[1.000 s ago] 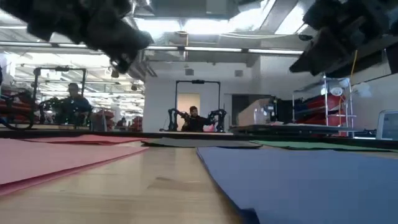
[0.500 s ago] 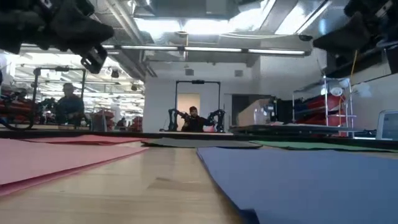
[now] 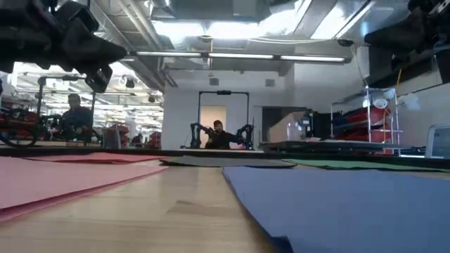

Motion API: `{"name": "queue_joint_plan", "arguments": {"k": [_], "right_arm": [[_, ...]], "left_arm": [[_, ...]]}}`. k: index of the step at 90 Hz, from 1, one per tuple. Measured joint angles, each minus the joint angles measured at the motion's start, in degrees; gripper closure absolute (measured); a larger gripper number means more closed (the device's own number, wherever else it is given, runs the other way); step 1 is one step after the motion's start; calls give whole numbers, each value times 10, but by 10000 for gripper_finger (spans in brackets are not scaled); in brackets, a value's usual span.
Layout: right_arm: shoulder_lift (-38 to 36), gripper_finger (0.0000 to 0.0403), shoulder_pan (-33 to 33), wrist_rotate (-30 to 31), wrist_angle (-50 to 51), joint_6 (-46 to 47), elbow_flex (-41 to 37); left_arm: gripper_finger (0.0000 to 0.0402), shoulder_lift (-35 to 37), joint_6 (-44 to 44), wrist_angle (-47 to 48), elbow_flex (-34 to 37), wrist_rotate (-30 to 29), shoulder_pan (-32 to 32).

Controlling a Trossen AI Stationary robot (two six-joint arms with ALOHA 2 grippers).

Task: Organize paper
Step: Return to Home Position

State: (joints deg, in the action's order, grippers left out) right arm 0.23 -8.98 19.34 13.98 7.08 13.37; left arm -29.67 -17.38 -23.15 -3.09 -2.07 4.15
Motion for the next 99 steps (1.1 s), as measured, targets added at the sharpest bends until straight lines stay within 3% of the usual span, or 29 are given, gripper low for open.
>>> {"name": "queue_joint_plan", "arguments": {"k": [29,41,81,90,99], "right_arm": [[0,403,0,-1,-13,-14,0],[0,403,0,-52,-51,-18,-18],[0,403,0,-139,-101,-4,-97],[0,403,1,-149,-103,1,-110],[0,403,4,-155,-107,2,-112]], "left_arm": [[402,-1,35,-22,0,46,-77],[402,-1,34,-19,0,74,-98],[402,-36,55,-16,0,94,-124],[402,-28,59,-60,-1,98,-125],[402,8,62,-44,-1,136,-125]]}}
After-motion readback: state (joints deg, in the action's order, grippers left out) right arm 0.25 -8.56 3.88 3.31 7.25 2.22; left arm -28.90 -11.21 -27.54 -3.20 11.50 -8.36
